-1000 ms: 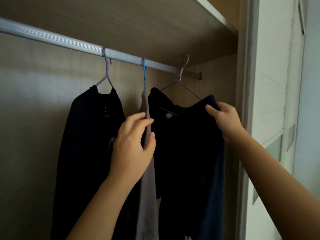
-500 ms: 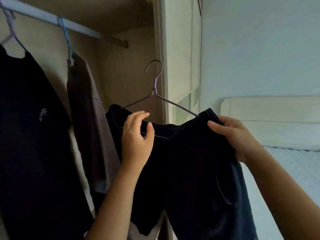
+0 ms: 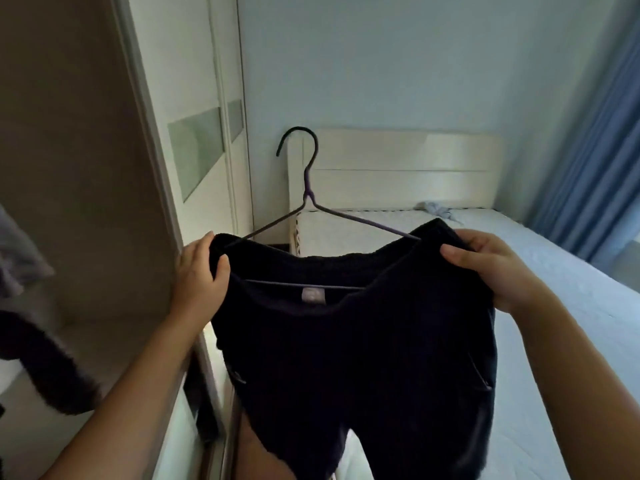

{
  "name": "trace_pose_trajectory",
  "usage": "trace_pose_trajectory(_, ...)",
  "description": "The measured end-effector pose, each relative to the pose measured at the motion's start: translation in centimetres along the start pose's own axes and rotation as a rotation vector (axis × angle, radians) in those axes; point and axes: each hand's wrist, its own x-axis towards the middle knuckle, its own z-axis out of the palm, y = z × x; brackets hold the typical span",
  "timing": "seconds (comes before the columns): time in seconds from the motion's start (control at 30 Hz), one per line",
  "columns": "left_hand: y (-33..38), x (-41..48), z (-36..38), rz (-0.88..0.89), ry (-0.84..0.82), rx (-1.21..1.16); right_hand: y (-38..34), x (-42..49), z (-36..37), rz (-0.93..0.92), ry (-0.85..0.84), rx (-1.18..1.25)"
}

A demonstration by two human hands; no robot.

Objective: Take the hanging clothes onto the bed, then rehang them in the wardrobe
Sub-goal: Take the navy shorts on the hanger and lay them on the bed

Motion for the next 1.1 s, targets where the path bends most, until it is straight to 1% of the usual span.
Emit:
trace_pose_trajectory(0.07,0.7,-0.4,1.4,-0.052,-0.082,-0.084,0.0,-1.5,-1.5,0.017,0.028,-0.014)
trace_pose_trajectory(0.13,1.1,-0.5,2.6,-0.058,-0.158,-0.143,0.0,-2.6,-2.9,0.030,0.064,-0.026)
trace_pose_trajectory(0.2,1.3,-0.3,3.7,-0.019,-0.259,-0.140,0.1,-3.5,-4.1,0.041,0.098,-0.043)
trace_pose_trajectory(0.27,1.5,-0.1,4.6,-0.025,-0.344,-0.145,0.4,-4.5,-5.2,0.055,0.128,-0.042)
trace_pose_trajectory(0.37,1.9,-0.2,5.9,-0.043,-0.425,-0.131,0.8,-5.9,-6.3,0.086,0.147,-0.050)
trace_pose_trajectory(0.47,2.4,-1.2,6.5,-0.026,-0.450,-0.135,1.4,-7.1,-7.0,0.120,0.176,-0.166)
trace_pose_trajectory(0.67,2.3,-5.4,5.6,-0.030,-0.432,-0.146,4.5,-10.0,-7.2,0.237,0.350,-0.432)
trace_pose_trajectory(0.83,2.4,-9.9,5.0,-0.019,-0.460,-0.101,9.2,-15.1,-6.7,0.398,0.484,-0.533)
trace_pose_trajectory(0.97,3.0,-14.7,5.7,-0.007,-0.463,-0.057,11.8,-20.2,-5.4,0.482,0.603,-0.589)
trace_pose_trajectory(1.1,4.5,-20.2,6.7,0.022,-0.545,-0.017,13.0,-26.7,-5.2,0.590,0.671,-0.646)
